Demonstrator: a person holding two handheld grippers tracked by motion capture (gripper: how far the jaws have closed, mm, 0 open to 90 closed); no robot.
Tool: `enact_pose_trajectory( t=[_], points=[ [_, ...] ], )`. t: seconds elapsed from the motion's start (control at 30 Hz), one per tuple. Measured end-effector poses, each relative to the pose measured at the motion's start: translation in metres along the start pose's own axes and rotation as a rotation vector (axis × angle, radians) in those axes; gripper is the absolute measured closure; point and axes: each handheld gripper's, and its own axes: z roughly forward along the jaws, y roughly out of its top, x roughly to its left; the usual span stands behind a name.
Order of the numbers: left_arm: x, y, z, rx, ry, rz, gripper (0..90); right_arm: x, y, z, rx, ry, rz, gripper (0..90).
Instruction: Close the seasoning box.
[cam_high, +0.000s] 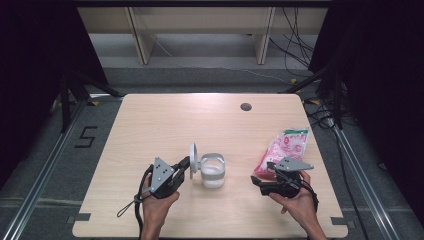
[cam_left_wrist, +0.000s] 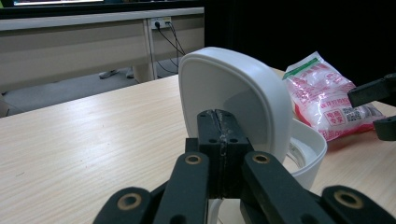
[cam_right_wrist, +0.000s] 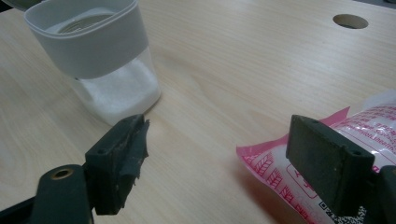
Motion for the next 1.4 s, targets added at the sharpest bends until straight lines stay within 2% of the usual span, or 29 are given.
enact_pose_trajectory(
  t=[0.07, 0.2, 0.23, 0.33, 0.37, 0.4, 0.6, 0.63, 0.67, 0.73, 0.83, 0.87, 0.9, 0.93, 0.97, 1.03, 1.1, 1.2, 1.23, 1.3, 1.4],
  points=[
    [-0.001, 0.001, -0.001, -0.006, -0.001, -0.001, 89.3, 0.0, 0.0, 0.0, -0.002, 0.0, -0.025, 21.4],
    [-0.002, 0.003, -0.002, -0.011, 0.0, 0.008, 89.3, 0.003, -0.001, -0.001, -0.004, 0.012, 0.017, 21.5],
    [-0.002, 0.004, -0.002, -0.011, -0.002, 0.013, 89.3, 0.001, -0.001, -0.001, -0.006, 0.013, -0.007, 21.5],
    [-0.003, 0.004, -0.002, -0.013, -0.003, 0.011, 89.3, 0.001, -0.002, -0.002, -0.005, 0.017, -0.013, 21.5],
    [-0.004, 0.004, -0.002, -0.013, -0.003, 0.013, 89.3, 0.001, -0.002, -0.003, -0.003, -0.005, -0.017, 21.5],
    [-0.004, 0.004, -0.002, -0.012, -0.005, 0.016, 89.3, 0.002, -0.002, -0.003, -0.006, -0.006, -0.019, 21.5],
    [-0.006, 0.006, 0.0, -0.012, -0.011, 0.017, 89.3, 0.003, -0.004, -0.004, -0.013, 0.018, -0.009, 21.6],
    [-0.006, 0.006, 0.0, -0.011, -0.01, 0.016, 89.3, 0.006, -0.004, -0.005, -0.007, 0.012, 0.023, 21.6],
    [-0.006, 0.006, 0.0, -0.014, -0.012, 0.016, 89.3, 0.005, -0.004, -0.006, 0.006, 0.012, 0.015, 21.6],
    [-0.007, 0.006, 0.0, -0.013, -0.012, 0.021, 89.3, 0.004, -0.005, -0.006, -0.01, 0.018, -0.01, 21.6],
    [-0.008, 0.007, 0.001, -0.012, -0.013, 0.023, 89.3, 0.005, -0.005, -0.007, -0.01, 0.009, -0.012, 21.6],
    [-0.008, 0.007, 0.001, -0.011, -0.016, 0.029, 89.3, 0.005, -0.005, -0.007, -0.006, 0.013, -0.011, 21.6],
    [-0.009, 0.007, 0.002, -0.011, -0.017, 0.028, 89.3, 0.007, -0.005, -0.008, -0.004, 0.013, 0.011, 21.6],
    [-0.01, 0.007, 0.002, -0.012, -0.018, 0.024, 89.3, 0.006, -0.005, -0.007, -0.012, 0.008, -0.001, 21.6],
    [-0.011, 0.008, 0.002, -0.012, -0.022, 0.028, 89.3, 0.006, -0.006, -0.007, -0.014, 0.027, -0.003, 21.6],
    [-0.014, 0.008, 0.004, -0.013, -0.031, 0.037, 89.3, 0.007, -0.006, -0.008, -0.008, 0.013, -0.012, 21.6],
    [-0.017, 0.008, 0.005, -0.011, -0.04, 0.038, 89.3, 0.007, -0.006, -0.008, -0.013, 0.027, -0.007, 21.6],
    [-0.021, 0.01, 0.006, -0.013, -0.054, 0.046, 89.3, 0.007, -0.007, -0.009, -0.01, 0.016, -0.009, 21.6],
    [-0.022, 0.011, 0.005, -0.015, -0.055, 0.047, 89.3, 0.006, -0.007, -0.009, -0.011, 0.009, -0.023, 21.6],
    [-0.021, 0.012, 0.004, -0.022, -0.061, 0.037, 88.9, 0.008, -0.007, -0.009, -0.007, 0.018, 0.001, 21.6],
    [-0.019, 0.012, 0.003, -0.035, -0.071, 0.02, 87.5, 0.006, -0.008, -0.009, -0.003, 0.025, -0.021, 21.6]
  ],
)
